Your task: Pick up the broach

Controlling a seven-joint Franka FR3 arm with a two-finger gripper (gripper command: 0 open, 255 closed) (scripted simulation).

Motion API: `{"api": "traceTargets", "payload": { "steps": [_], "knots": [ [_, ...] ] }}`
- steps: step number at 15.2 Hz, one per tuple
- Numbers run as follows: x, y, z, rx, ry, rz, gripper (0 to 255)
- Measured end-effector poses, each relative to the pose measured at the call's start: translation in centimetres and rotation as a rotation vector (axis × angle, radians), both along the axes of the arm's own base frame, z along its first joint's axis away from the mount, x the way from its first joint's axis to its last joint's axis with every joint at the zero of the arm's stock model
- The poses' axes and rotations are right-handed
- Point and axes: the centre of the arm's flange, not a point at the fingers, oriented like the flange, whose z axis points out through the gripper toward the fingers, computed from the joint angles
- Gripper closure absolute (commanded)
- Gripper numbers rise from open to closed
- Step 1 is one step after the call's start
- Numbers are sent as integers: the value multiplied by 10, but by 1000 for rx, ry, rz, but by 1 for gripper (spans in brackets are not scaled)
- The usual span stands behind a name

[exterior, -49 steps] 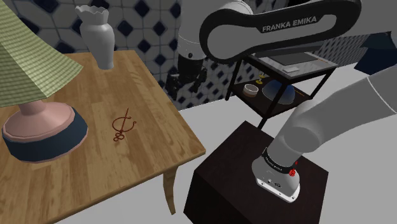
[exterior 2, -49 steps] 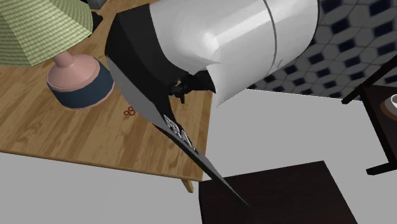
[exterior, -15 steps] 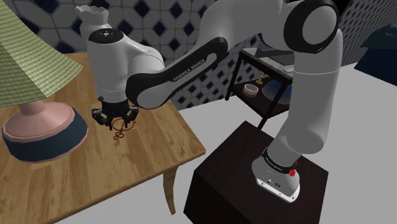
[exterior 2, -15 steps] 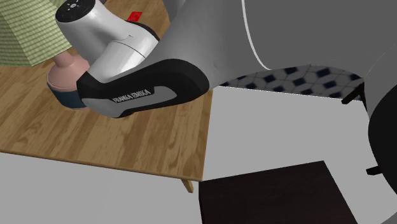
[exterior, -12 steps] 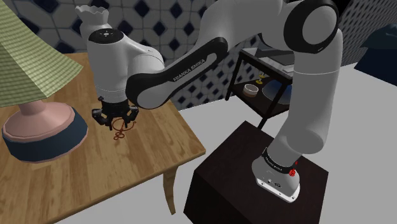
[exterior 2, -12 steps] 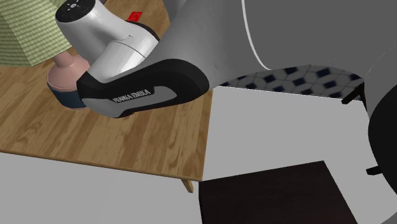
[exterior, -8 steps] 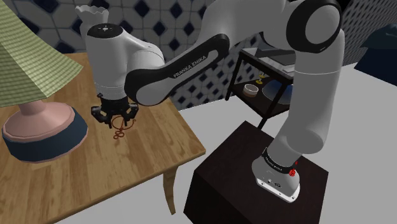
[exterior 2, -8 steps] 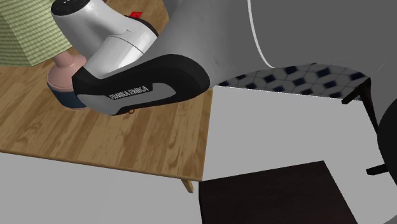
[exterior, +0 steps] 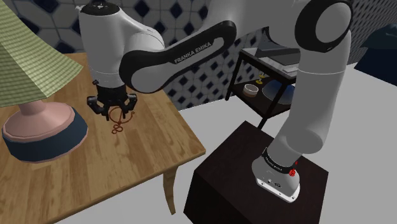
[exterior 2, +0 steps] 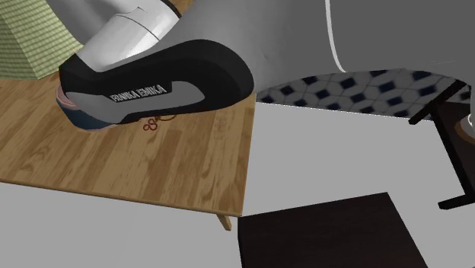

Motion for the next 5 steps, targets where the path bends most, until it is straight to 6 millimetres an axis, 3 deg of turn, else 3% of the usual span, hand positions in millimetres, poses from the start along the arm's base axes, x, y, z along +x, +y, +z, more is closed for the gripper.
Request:
{"api": "traceTargets", "payload": {
  "steps": [5],
  "knots": [
    [1, -1, 26, 0, 0, 0, 255]
  ]
}}
